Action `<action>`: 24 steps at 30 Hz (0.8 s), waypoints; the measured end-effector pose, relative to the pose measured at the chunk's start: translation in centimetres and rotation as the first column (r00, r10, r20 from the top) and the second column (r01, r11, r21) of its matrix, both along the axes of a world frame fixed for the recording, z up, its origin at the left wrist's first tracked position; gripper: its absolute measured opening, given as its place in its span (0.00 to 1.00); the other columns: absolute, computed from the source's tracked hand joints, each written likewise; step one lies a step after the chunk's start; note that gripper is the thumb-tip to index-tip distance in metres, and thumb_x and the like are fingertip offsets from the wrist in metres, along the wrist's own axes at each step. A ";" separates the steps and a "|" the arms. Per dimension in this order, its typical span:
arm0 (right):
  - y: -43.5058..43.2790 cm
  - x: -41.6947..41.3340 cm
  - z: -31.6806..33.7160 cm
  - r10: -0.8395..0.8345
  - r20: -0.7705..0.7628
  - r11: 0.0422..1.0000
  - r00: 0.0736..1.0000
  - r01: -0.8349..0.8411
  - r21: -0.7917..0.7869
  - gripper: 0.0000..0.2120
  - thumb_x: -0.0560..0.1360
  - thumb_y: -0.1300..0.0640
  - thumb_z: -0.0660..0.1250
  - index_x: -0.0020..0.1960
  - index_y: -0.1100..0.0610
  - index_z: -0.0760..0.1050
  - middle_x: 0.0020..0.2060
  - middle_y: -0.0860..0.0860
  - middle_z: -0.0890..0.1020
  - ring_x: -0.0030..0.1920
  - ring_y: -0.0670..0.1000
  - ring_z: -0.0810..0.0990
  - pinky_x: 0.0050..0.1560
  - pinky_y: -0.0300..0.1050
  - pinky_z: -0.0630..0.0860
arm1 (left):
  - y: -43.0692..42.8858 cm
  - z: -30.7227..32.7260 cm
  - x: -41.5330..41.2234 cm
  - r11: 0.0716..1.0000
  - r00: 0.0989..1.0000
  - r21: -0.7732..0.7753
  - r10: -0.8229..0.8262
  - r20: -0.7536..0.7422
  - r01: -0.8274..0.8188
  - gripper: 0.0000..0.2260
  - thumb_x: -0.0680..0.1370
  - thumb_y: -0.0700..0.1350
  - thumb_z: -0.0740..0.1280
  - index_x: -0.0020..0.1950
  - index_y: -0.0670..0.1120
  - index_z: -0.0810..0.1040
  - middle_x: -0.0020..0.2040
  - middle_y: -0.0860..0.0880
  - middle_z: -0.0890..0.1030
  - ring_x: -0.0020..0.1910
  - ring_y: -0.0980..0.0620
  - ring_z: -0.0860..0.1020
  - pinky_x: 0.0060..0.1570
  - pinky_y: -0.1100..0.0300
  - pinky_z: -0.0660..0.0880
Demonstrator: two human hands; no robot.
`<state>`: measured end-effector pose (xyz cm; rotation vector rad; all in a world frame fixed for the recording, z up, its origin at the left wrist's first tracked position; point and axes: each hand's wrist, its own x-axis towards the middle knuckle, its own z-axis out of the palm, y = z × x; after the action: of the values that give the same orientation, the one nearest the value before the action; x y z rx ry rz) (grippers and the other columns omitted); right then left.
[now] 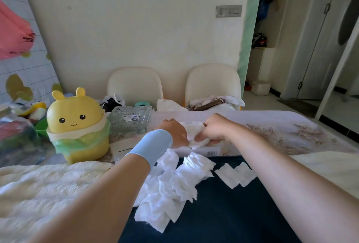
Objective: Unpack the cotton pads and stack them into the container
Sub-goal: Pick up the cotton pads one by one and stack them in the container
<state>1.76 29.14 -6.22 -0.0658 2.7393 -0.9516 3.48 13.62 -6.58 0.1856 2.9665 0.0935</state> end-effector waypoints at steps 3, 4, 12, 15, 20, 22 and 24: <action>-0.5 -0.1 0.0 0.013 -0.028 0.980 1.000 -0.007 0.201 0.10 0.69 0.57 0.77 0.43 0.59 0.76 0.36 0.52 0.78 0.33 0.51 0.76 0.31 0.40 0.70 | -0.7 -0.5 -0.5 0.995 1.000 0.096 0.003 -0.025 0.000 0.12 0.77 0.55 0.66 0.57 0.56 0.83 0.63 0.50 0.76 0.64 0.45 0.72 0.62 0.51 0.75; -0.7 -0.2 0.1 0.009 -0.052 0.956 0.999 0.007 0.294 0.10 0.70 0.57 0.76 0.45 0.58 0.76 0.38 0.52 0.78 0.34 0.50 0.77 0.32 0.40 0.71 | -0.9 -0.7 -0.7 0.994 1.000 0.107 0.002 -0.027 0.001 0.11 0.76 0.55 0.66 0.55 0.56 0.83 0.61 0.51 0.76 0.62 0.45 0.73 0.61 0.51 0.75; -3.0 -0.6 0.6 -0.005 -0.077 0.734 0.997 0.056 0.677 0.14 0.71 0.50 0.73 0.50 0.54 0.72 0.43 0.49 0.76 0.48 0.53 0.80 0.55 0.45 0.77 | -1.5 -1.5 -1.1 0.982 0.999 0.187 -0.006 -0.032 0.012 0.08 0.73 0.59 0.67 0.50 0.63 0.82 0.60 0.52 0.77 0.59 0.46 0.75 0.59 0.51 0.76; -3.9 -0.8 0.0 0.008 -0.036 0.700 0.999 0.021 0.714 0.16 0.75 0.53 0.68 0.61 0.54 0.73 0.49 0.50 0.75 0.56 0.56 0.78 0.60 0.47 0.74 | -1.9 -1.7 -0.9 0.977 0.998 0.209 -0.026 -0.049 0.036 0.10 0.74 0.59 0.67 0.54 0.62 0.82 0.60 0.52 0.75 0.61 0.46 0.73 0.61 0.50 0.75; -4.7 0.1 0.9 0.115 0.254 0.844 0.960 -0.229 0.485 0.10 0.81 0.54 0.61 0.56 0.60 0.75 0.41 0.54 0.75 0.43 0.55 0.75 0.46 0.46 0.72 | -2.5 -2.1 -0.5 0.974 0.997 0.219 -0.039 -0.069 0.053 0.12 0.74 0.60 0.67 0.56 0.64 0.80 0.62 0.51 0.74 0.64 0.46 0.72 0.62 0.49 0.73; -3.6 0.7 1.6 0.066 0.260 0.926 0.963 -0.156 0.344 0.09 0.81 0.55 0.58 0.53 0.58 0.74 0.48 0.56 0.80 0.47 0.56 0.79 0.44 0.45 0.72 | -2.8 -2.3 -0.4 0.969 0.997 0.239 -0.041 -0.072 0.057 0.10 0.75 0.59 0.67 0.56 0.65 0.80 0.62 0.53 0.73 0.64 0.48 0.71 0.62 0.51 0.72; -2.9 1.3 1.7 0.028 0.213 0.951 0.977 -0.092 0.295 0.08 0.80 0.59 0.57 0.49 0.57 0.74 0.49 0.57 0.82 0.48 0.56 0.81 0.39 0.43 0.70 | -2.8 -2.3 -0.2 0.966 0.995 0.252 -0.037 -0.098 0.061 0.09 0.75 0.58 0.67 0.54 0.66 0.80 0.62 0.54 0.74 0.63 0.49 0.72 0.61 0.52 0.73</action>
<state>3.04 26.23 -4.50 0.0040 2.6368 -0.4809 3.24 10.79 -8.89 0.3031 3.0300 0.4736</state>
